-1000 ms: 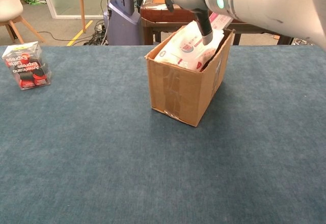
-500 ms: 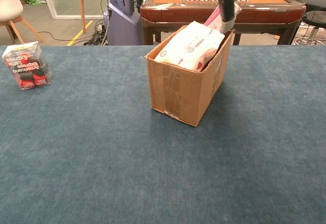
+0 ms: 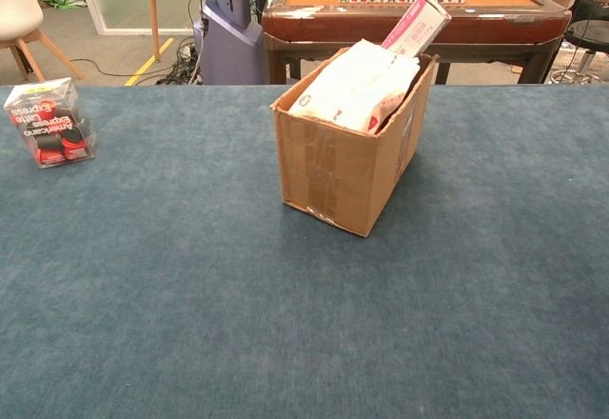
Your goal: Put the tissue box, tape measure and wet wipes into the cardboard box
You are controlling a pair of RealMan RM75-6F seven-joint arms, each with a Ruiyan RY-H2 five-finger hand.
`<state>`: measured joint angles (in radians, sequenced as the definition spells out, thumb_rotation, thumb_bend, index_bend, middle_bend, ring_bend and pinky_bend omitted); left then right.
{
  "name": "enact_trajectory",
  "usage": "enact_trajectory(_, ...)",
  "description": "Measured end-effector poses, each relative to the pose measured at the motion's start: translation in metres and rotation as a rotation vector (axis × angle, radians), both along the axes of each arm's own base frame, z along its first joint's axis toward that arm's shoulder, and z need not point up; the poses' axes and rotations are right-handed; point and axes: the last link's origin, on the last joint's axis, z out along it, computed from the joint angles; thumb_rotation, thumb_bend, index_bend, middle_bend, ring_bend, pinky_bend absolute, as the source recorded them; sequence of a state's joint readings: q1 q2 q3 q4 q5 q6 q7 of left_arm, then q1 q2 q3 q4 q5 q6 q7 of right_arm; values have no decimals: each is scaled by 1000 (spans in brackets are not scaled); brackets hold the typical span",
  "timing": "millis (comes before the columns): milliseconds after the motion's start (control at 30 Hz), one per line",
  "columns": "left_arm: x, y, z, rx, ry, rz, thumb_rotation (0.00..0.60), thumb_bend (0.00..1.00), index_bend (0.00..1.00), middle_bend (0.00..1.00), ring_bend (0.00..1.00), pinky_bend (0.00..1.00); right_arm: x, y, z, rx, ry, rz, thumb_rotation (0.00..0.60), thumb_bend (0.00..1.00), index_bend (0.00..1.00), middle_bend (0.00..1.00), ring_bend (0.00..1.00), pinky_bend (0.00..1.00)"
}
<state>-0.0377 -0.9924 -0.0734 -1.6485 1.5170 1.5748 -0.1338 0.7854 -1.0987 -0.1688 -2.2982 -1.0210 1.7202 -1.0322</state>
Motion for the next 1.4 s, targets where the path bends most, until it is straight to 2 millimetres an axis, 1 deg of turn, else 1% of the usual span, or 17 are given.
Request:
enact_trajectory(133, 1, 1, 0, 5, -2, -6, 600, 135, 482, 517, 388, 487, -30, 19, 11, -31, -103, -30, 600, 0, 138, 170, 121, 189)
enact_trajectory(333, 3, 0, -1, 11, -8, -37, 600, 135, 482, 517, 388, 487, -74, 37, 19, -101, -232, -5, 600, 0, 152, 171, 120, 189)
enact_trajectory(533, 5, -1, -4, 9, -7, -57, 600, 135, 482, 516, 387, 488, -116, 52, 22, -167, -362, 67, 600, 0, 191, 189, 121, 188)
enact_trajectory(633, 5, 0, -5, 7, -1, -56, 600, 135, 482, 516, 387, 487, -135, 59, 22, -184, -409, 76, 600, 0, 202, 190, 121, 189)
enact_trajectory(733, 5, 0, -7, 3, 6, -50, 600, 135, 482, 516, 387, 487, -150, 64, 20, -197, -439, 62, 600, 0, 202, 190, 121, 188)
enact_trajectory(900, 2, 1, -10, -6, 15, -31, 600, 135, 482, 516, 387, 487, -161, 66, 18, -191, -463, 30, 600, 0, 204, 190, 121, 188)
enact_trajectory(1133, 1, 3, -12, -15, 20, -17, 600, 135, 482, 516, 387, 487, -184, 70, 23, -194, -494, -34, 600, 0, 216, 190, 121, 188)
enact_trajectory(1267, 0, 5, -16, -32, 24, -12, 600, 135, 482, 516, 387, 488, -186, 70, 28, -209, -506, -31, 600, 0, 218, 190, 120, 188)
enact_trajectory(1400, 2, 8, -21, -48, 24, -17, 600, 134, 482, 516, 387, 488, -188, 70, 25, -182, -507, -48, 600, 0, 218, 190, 121, 188)
